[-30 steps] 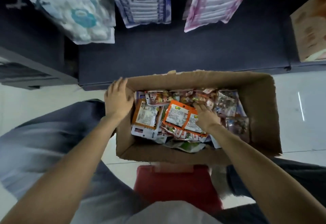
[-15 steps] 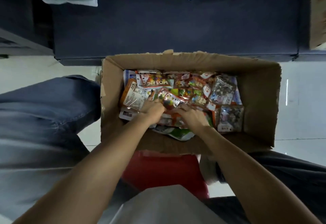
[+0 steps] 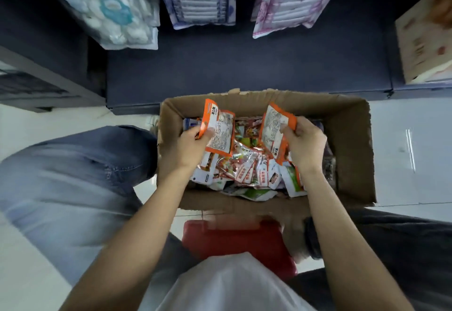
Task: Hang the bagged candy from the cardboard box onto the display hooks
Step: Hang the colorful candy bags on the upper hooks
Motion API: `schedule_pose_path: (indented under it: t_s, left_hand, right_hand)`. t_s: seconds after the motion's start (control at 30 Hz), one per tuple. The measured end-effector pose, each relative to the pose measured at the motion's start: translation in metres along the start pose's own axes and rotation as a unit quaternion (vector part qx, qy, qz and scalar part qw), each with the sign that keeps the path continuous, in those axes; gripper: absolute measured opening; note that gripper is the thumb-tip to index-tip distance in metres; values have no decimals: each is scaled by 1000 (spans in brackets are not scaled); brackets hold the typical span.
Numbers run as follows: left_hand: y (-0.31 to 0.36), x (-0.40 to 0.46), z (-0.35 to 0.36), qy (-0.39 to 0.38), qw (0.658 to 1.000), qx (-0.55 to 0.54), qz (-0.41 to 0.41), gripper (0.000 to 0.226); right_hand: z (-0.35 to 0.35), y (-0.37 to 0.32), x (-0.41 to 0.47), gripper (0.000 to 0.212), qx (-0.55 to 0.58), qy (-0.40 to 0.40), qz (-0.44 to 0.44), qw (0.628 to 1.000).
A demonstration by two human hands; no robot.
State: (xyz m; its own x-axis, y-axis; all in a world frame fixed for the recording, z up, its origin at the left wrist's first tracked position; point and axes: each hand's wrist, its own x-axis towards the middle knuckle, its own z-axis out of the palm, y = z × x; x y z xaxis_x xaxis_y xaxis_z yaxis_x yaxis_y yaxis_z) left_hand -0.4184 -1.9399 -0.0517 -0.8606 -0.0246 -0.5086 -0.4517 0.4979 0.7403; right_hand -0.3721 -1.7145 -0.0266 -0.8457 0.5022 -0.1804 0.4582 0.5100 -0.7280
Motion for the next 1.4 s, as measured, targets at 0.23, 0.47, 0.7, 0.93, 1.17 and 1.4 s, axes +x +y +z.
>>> schedule_pose_path:
  t_s: [0.23,0.47,0.7,0.93,1.17,1.4]
  left_hand:
    - [64,-65,6,15,976,31,213,26]
    - [104,-93,-9,44,903,155,397,36]
    - [176,-86,-52,47,955,-56,288,17]
    - [271,-87,-78,72,922,-161,344,17]
    - [352,-93,-98,158,845,59,508,25]
    - [400,-73,-94,105,859,35,500,22]
  right_hand:
    - [-10,-76,-41,45,115,-12,-60,991]
    - [-41,-102,-34,14,249,-33,54,966]
    - [-103,-133,-12,41,144,-70,-151,975]
    - [-148,-190,8,57,261,-48,-228,937]
    - [-190,-242,37,59,245,136,-314,907]
    - [-211,-260,79,46,263,176,-281,906]
